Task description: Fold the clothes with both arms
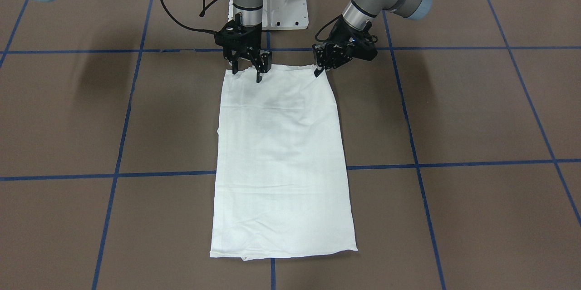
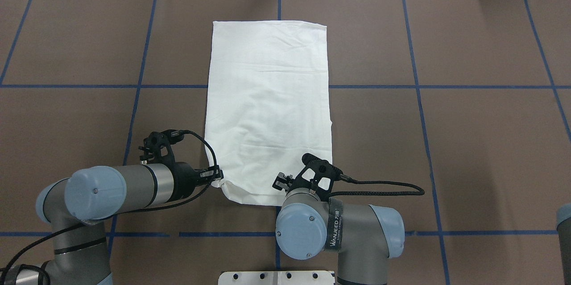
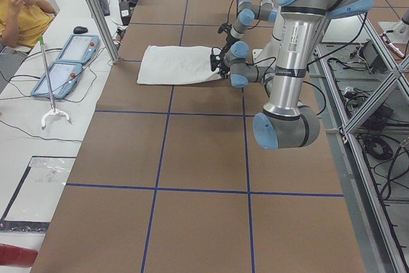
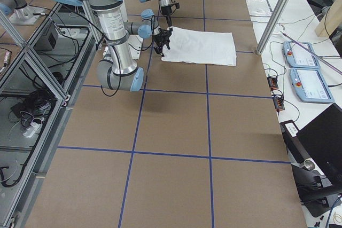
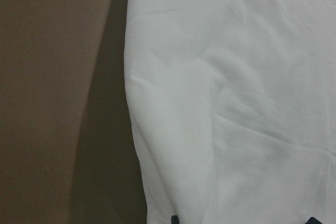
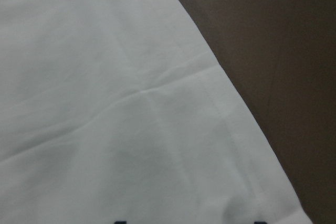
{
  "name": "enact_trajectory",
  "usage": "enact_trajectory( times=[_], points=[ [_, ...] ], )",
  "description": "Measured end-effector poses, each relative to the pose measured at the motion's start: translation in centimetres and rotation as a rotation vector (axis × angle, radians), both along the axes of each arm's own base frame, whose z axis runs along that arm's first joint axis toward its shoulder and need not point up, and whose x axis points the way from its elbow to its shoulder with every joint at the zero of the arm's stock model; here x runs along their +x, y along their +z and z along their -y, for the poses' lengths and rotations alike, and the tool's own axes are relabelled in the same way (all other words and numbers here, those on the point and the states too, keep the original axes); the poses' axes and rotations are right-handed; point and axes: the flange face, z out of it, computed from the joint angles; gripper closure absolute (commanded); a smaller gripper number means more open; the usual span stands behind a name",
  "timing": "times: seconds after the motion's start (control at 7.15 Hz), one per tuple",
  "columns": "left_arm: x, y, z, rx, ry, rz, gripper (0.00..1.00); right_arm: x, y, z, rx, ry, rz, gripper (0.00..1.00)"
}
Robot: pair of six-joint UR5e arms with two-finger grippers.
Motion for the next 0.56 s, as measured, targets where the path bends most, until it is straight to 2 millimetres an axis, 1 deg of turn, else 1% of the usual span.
enact_trajectory(
  times=[0.56],
  points=[
    [-0.01, -0.03, -0.01, 0.000, 0.001, -0.001, 1.00, -0.20, -0.53, -0.10, -0.030, 0.038, 0.029, 1.00]
  ],
)
